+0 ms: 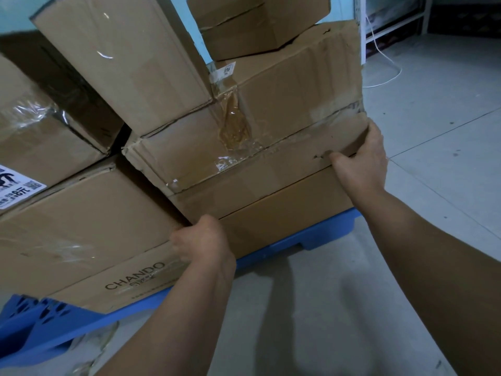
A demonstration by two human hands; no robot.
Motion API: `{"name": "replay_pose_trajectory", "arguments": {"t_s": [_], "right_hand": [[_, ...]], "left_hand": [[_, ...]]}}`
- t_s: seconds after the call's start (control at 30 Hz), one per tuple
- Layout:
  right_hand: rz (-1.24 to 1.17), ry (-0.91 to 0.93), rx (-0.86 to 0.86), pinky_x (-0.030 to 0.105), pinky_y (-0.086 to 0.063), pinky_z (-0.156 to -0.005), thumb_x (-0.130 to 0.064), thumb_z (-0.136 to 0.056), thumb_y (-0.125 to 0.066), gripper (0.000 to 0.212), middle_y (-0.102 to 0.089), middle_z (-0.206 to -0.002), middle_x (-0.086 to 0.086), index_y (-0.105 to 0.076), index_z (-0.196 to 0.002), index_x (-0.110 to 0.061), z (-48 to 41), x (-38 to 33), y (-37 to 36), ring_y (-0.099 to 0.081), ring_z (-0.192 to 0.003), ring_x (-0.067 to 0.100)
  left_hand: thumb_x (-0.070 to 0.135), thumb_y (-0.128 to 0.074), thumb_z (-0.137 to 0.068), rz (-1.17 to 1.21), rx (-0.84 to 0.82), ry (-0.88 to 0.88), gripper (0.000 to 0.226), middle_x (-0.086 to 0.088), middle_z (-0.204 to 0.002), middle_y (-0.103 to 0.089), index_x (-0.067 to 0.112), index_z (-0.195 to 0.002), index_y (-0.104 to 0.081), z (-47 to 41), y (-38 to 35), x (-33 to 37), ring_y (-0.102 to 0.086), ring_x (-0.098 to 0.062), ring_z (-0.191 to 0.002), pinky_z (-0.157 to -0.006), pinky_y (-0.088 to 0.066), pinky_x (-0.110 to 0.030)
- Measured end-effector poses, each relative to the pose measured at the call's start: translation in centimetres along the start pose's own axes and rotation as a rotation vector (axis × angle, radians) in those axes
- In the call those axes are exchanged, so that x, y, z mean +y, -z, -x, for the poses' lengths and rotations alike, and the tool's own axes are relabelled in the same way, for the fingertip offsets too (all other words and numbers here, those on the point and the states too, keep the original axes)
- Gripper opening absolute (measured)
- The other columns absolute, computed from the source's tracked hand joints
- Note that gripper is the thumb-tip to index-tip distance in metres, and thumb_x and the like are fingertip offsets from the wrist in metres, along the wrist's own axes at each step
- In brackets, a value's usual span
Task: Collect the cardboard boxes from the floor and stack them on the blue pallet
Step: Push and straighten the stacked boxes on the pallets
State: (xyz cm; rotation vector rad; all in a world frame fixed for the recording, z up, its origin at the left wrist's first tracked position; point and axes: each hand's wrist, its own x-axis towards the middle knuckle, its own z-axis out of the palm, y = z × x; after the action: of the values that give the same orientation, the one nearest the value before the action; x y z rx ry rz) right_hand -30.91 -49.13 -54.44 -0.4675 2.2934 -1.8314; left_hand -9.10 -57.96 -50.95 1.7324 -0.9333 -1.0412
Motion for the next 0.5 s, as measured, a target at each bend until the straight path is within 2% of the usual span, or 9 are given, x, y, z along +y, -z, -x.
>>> {"name": "replay_pose_trajectory", "arguments": {"t_s": [0.03,0.07,0.13,0.17,0.23,0.33,0.43,0.5], "right_hand": [[-0.009,-0.012,0.023,0.051,-0.024,-0.115,-0.034,-0.07,-0.068,0.094,-0.033,-0.152,0.005,-0.019,-0.15,-0.024,0.2,0.1,0.0,-0.027,-0.143,0.025],[-0.013,-0.031,0.055,0.05,-0.025,-0.115,-0.031,-0.072,-0.067,0.093,-0.033,-0.151,0.005,-0.018,-0.151,-0.022,0.5,0.2,0.0,-0.028,-0.142,0.025],[-0.009,-0.072,0.135,0.047,-0.028,-0.111,-0.023,-0.074,-0.063,0.085,-0.037,-0.145,0.007,-0.022,-0.149,-0.018,1.3,0.5,-0.3,-0.033,-0.135,0.026],[-0.006,-0.083,0.184,0.045,-0.031,-0.108,-0.019,-0.074,-0.061,0.079,-0.039,-0.141,0.008,-0.028,-0.145,-0.016,1.7,0.8,-0.5,-0.036,-0.131,0.026],[0.005,-0.078,0.276,0.043,-0.036,-0.1,-0.011,-0.072,-0.056,0.064,-0.044,-0.13,0.01,-0.04,-0.134,-0.014,2.7,1.5,-0.9,-0.042,-0.121,0.028],[-0.008,-0.122,0.305,0.042,-0.045,-0.088,-0.007,-0.072,-0.052,0.044,-0.053,-0.113,0.007,-0.051,-0.115,-0.015,4.1,2.8,-0.9,-0.053,-0.103,0.025],[-0.018,-0.268,0.259,0.036,-0.05,-0.077,-0.01,-0.077,-0.05,0.028,-0.06,-0.093,-0.003,-0.058,-0.101,-0.024,5.7,2.3,-1.0,-0.06,-0.087,0.018],[-0.011,-0.332,0.231,0.031,-0.05,-0.074,-0.013,-0.08,-0.05,0.026,-0.061,-0.083,-0.01,-0.062,-0.096,-0.029,6.9,1.0,-1.0,-0.062,-0.083,0.015]], "left_hand": [[0.026,-0.047,-0.063,0.007,-0.011,0.065,0.063,-0.012,-0.126,-0.059,0.012,-0.123,-0.057,-0.5,-0.1,-0.8,-0.061,-0.036,-0.108,-0.095,-0.051,-0.046],[0.025,-0.051,-0.067,-0.006,-0.083,0.114,0.058,-0.011,-0.123,-0.06,0.01,-0.123,-0.057,-0.4,0.1,-1.4,-0.062,-0.035,-0.105,-0.093,-0.051,-0.044],[0.015,-0.053,-0.087,-0.082,-0.272,0.189,0.028,-0.009,-0.1,-0.058,0.004,-0.113,-0.057,0.9,0.2,-1.9,-0.059,-0.026,-0.085,-0.087,-0.047,-0.038],[0.01,-0.049,-0.092,-0.141,-0.332,0.229,0.009,-0.007,-0.087,-0.052,0.004,-0.097,-0.054,1.2,0.0,-2.1,-0.052,-0.021,-0.073,-0.084,-0.042,-0.036],[0.007,-0.045,-0.098,-0.221,-0.456,0.297,0.02,-0.006,-0.072,-0.041,0.008,-0.077,-0.048,1.9,-0.5,-2.5,-0.039,-0.016,-0.062,-0.08,-0.037,-0.033],[0.007,-0.051,-0.095,-0.328,-0.624,0.326,0.022,-0.001,-0.073,-0.052,0.021,-0.082,-0.061,3.0,-1.6,-2.5,-0.05,-0.011,-0.068,-0.065,-0.039,-0.026],[0.004,-0.046,-0.096,-0.358,-0.753,0.343,0.027,0.005,-0.08,-0.059,0.022,-0.084,-0.062,4.2,-2.1,-1.5,-0.054,-0.007,-0.073,-0.064,-0.039,-0.025],[0.003,-0.045,-0.096,-0.389,-0.784,0.334,0.028,0.006,-0.082,-0.061,0.022,-0.083,-0.061,5.3,-2.4,0.0,-0.055,-0.006,-0.073,-0.063,-0.042,-0.024]]}}
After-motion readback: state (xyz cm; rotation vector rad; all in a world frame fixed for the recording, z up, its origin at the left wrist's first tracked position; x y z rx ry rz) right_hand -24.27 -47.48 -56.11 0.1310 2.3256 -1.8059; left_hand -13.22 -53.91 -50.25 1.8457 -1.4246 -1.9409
